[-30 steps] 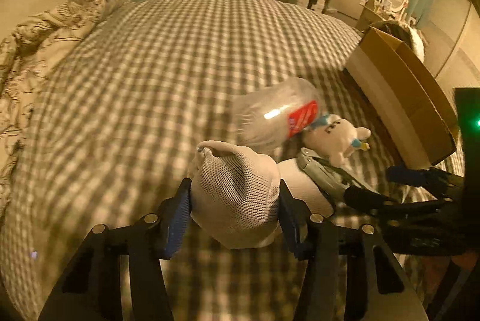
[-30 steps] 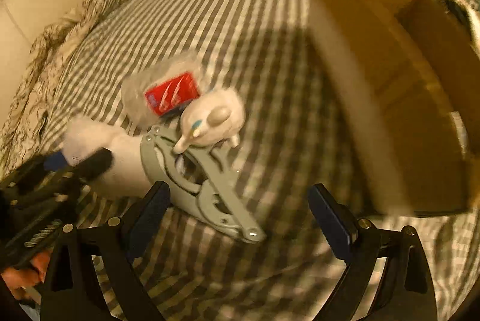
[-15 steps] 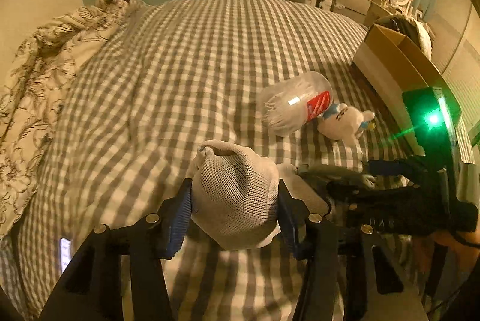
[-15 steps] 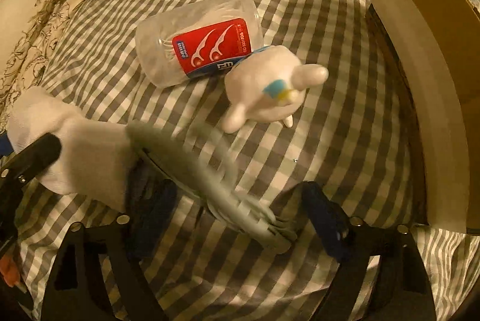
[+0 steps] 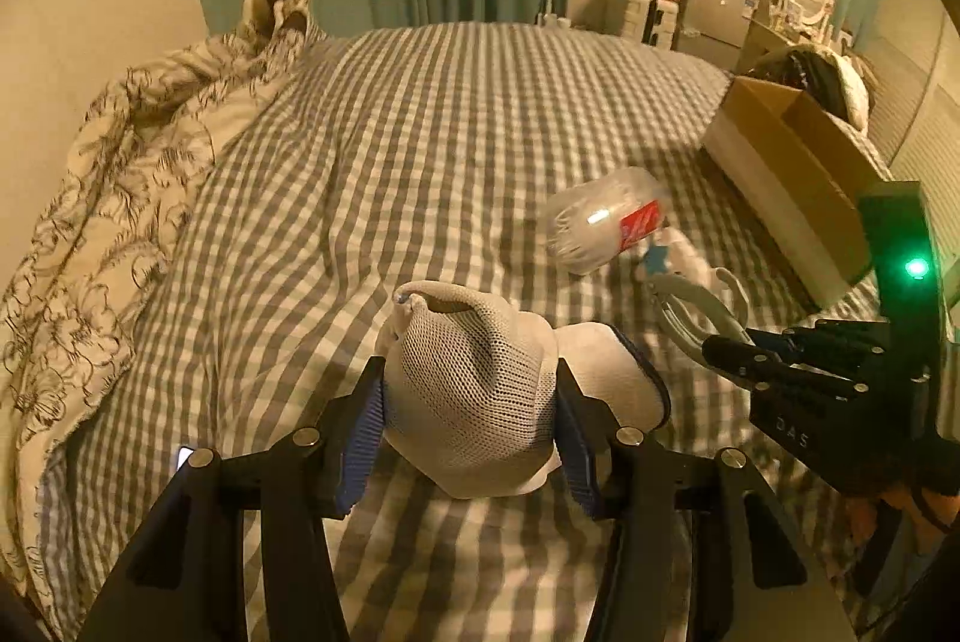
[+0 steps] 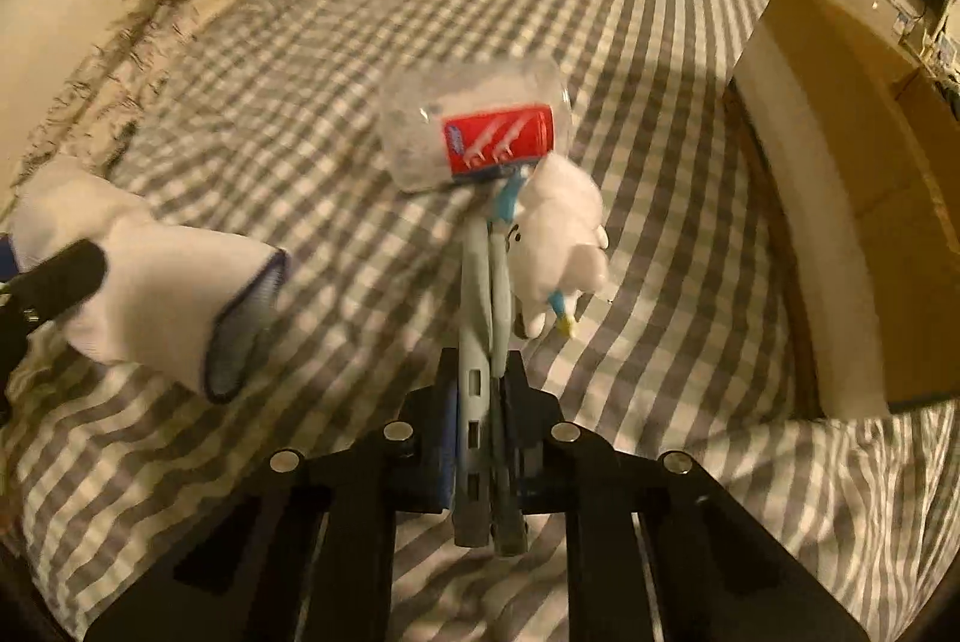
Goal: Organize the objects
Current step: 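Grasp the grey plastic clamp with the right tool, then carry the sock into the box with the left tool while the right tool drops the clamp in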
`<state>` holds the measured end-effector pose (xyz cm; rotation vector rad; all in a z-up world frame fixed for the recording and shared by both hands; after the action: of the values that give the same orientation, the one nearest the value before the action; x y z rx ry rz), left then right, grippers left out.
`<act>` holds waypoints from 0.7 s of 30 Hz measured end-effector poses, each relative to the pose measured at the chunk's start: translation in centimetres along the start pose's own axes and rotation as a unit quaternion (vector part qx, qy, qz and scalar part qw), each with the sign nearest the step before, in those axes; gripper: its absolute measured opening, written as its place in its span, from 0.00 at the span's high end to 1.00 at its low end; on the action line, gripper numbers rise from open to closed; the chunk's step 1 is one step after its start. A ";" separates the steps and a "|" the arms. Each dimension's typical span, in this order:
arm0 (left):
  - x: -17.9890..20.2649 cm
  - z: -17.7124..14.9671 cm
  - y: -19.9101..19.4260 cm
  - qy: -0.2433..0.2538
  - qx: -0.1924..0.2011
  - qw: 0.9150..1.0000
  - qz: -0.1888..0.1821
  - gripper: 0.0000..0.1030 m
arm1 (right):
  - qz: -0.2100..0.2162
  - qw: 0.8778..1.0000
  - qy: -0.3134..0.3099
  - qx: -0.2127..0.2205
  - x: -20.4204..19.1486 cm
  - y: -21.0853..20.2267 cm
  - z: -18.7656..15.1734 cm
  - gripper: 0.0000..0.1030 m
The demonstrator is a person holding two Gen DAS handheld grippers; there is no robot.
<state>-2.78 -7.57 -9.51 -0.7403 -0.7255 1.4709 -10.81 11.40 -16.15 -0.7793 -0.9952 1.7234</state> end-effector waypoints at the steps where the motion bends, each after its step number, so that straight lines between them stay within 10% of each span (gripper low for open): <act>1: 0.3 0.1 -0.5 0.005 0.004 1.000 -0.001 0.49 | 0.003 1.000 0.003 0.011 0.1 -0.9 -0.3 0.88; 10: 5.1 4.5 -5.8 0.052 0.070 0.995 -0.038 0.49 | -0.008 0.992 0.020 0.122 1.5 -10.5 -0.6 0.88; 21: 18.1 14.5 -7.9 0.133 0.127 0.975 -0.127 0.49 | -0.078 0.965 0.081 0.237 12.8 -22.6 4.3 0.88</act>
<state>-10.12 10.66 5.05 -0.6073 -0.4009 1.1773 -9.24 26.93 5.12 -0.5043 -0.4865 1.6389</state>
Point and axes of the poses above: each gripper's, at about its wrist camera, not at the fingertips, and y roughly the way its jaws point, x to its right, z to its top, the point moved 3 cm from there along y, roughly the way its jaws point, and after that the axes turned 2 degrees about y, right-handed, at the moved point
